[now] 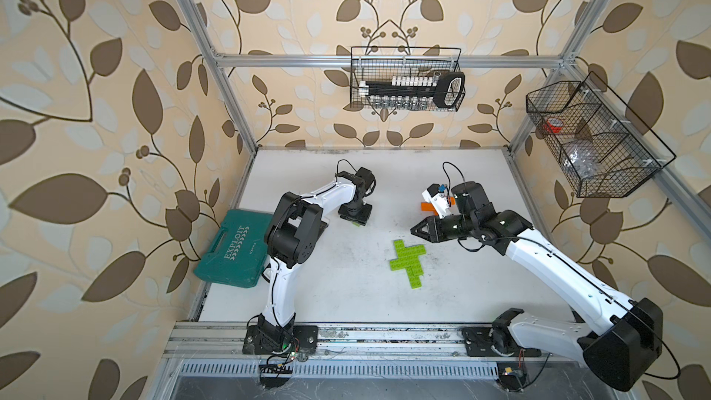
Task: Assemble a small pinwheel with lego
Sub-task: Pick up the lego brick from the center of the board.
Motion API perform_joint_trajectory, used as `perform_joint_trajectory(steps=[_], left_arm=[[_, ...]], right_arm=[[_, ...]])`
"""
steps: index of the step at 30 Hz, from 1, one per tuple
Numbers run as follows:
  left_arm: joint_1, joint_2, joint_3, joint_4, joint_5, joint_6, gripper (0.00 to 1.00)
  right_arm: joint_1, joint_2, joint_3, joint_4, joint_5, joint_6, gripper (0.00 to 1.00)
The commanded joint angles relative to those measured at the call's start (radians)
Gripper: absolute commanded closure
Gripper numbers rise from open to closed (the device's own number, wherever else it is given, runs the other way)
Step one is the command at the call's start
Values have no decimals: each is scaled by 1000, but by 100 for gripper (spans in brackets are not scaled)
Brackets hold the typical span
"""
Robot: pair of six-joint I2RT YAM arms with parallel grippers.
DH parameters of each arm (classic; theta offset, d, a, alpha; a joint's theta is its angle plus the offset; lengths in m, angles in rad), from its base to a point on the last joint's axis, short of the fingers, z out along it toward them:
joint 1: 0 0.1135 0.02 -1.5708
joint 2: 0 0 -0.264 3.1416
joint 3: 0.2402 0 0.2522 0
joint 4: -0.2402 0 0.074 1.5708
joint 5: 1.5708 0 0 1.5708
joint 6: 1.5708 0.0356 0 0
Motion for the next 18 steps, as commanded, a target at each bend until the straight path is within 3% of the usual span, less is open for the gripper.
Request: perform_joint_trajectory(steps=[1,11,18], left_arm=[[0,11,45,-29,-19,20,52],[1,1,42,-2,25,11,66],[0,-155,-36,91,151,-45,74]], right_arm=[[-3,-16,-16,4,-15,-1,77],[-43,-32,-24,15,36,39,78],[-171,-60,-70,49,4,124,77]])
